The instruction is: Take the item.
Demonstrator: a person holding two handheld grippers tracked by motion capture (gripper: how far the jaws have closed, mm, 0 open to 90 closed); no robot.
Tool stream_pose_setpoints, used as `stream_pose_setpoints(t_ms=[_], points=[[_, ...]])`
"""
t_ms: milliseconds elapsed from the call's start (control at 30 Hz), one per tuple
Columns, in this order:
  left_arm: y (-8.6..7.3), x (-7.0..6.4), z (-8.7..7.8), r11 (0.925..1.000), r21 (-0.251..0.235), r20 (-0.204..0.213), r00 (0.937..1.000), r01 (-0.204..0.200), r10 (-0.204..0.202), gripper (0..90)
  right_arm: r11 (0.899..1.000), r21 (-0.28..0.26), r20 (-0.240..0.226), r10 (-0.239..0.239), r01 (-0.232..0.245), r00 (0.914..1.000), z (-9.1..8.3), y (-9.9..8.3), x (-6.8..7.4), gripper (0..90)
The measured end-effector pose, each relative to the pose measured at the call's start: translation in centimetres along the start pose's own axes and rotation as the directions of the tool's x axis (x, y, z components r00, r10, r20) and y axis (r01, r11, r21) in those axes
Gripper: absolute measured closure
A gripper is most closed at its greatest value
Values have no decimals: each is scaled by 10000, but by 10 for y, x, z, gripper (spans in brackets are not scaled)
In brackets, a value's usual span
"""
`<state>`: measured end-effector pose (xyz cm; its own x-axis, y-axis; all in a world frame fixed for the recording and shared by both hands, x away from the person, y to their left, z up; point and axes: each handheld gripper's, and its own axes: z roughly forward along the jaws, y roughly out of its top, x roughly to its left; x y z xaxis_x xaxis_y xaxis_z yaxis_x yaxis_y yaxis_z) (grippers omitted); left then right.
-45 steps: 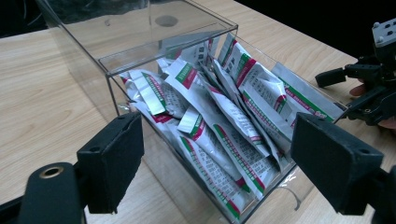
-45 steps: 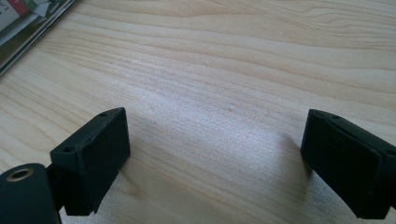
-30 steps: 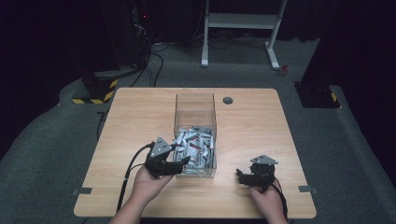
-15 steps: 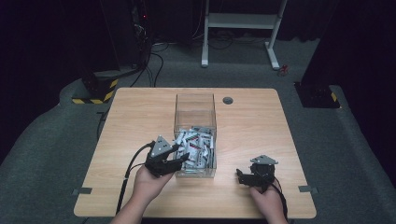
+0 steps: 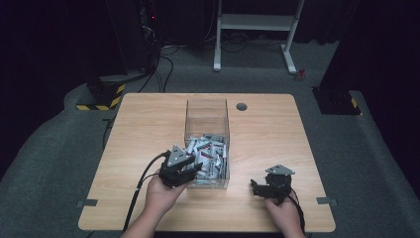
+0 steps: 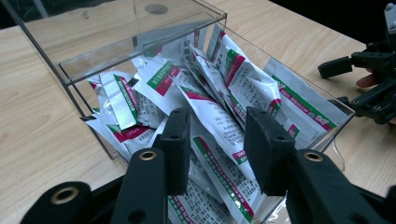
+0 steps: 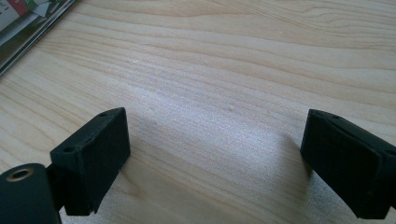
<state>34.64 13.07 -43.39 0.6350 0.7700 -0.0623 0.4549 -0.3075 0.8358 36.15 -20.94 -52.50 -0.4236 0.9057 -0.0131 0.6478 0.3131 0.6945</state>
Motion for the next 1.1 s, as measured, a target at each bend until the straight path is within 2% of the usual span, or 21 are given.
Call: stream_pose_setpoints(t_ms=[367,567,767,933,1100], points=[[-4,-7,4,10000,-64,75,10000,-43,44,711,10000,1,0,0,0,10000,0,0,0,81],[-5,-11,6,9999,-21,169,9998,-136,136,711,10000,0,3,2,-2,10000,0,0,0,81],[-9,-7,6,9998,-45,224,9995,214,-213,693,10000,-1,3,0,0,10000,0,0,0,81],[-13,-10,9,9997,188,283,9994,169,-174,680,10000,1,3,2,-2,10000,0,0,0,81],[-14,-9,9,9996,190,230,9996,186,-191,740,10000,-1,5,3,-3,10000,0,0,0,81]])
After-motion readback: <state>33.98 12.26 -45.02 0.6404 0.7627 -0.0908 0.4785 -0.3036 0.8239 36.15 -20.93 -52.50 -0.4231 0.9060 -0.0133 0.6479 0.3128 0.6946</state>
